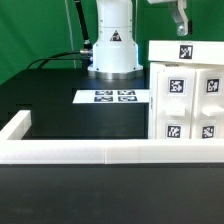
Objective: Assemble cabinet
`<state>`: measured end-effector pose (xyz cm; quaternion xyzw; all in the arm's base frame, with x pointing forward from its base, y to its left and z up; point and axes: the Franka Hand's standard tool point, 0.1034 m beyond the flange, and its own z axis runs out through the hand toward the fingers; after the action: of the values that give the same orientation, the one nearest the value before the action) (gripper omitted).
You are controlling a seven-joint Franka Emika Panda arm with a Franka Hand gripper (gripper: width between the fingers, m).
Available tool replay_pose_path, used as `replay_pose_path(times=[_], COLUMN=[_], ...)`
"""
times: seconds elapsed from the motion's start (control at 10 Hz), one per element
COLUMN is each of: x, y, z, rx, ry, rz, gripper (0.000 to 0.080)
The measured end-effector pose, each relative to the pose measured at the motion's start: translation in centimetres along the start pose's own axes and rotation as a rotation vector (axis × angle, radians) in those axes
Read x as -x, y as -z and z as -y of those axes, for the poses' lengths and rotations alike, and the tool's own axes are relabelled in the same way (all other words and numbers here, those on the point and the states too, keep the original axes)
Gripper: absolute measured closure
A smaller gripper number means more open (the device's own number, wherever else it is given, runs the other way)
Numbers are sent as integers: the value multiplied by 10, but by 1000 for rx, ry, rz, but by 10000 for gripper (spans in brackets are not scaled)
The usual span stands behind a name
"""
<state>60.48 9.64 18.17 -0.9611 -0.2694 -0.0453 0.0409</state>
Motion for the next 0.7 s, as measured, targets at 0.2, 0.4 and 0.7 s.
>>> replay_pose_path(times=[0.2,0.4,0.7], x=[6,9,12], y=[-3,-7,-19], z=[-6,-9,-8], rx=[-2,-6,-20], ry=[165,288,283], rz=[5,11,26], gripper=[2,2,2])
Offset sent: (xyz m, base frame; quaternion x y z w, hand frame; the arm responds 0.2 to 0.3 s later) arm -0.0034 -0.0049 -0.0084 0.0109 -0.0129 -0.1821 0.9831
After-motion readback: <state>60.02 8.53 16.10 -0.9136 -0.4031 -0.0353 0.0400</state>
